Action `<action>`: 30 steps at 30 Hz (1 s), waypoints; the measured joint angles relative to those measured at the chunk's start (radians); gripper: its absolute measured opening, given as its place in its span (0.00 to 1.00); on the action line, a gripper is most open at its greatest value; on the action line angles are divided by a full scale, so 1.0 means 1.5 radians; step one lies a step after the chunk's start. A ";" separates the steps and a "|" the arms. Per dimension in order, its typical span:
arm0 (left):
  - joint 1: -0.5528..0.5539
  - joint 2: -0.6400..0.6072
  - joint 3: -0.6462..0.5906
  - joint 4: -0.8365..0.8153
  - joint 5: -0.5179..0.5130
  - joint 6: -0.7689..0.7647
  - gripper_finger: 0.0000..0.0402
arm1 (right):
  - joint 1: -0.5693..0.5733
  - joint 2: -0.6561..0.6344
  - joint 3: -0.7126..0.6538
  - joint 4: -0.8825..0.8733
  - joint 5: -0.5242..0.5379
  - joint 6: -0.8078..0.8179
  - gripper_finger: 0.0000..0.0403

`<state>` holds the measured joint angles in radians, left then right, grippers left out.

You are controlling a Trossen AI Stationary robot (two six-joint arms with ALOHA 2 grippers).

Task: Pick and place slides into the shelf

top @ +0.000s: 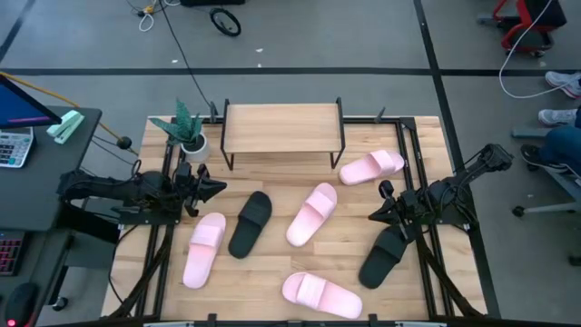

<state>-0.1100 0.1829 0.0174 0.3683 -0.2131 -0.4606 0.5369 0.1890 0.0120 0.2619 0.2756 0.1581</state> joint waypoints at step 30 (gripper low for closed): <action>0.000 0.000 0.000 0.020 -0.085 0.162 0.08 | 0.000 0.000 0.000 0.000 0.000 0.000 0.03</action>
<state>-0.1093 0.1830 0.0170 0.3983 -0.3405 -0.2178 0.5369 0.1889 0.0120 0.2619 0.2753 0.1581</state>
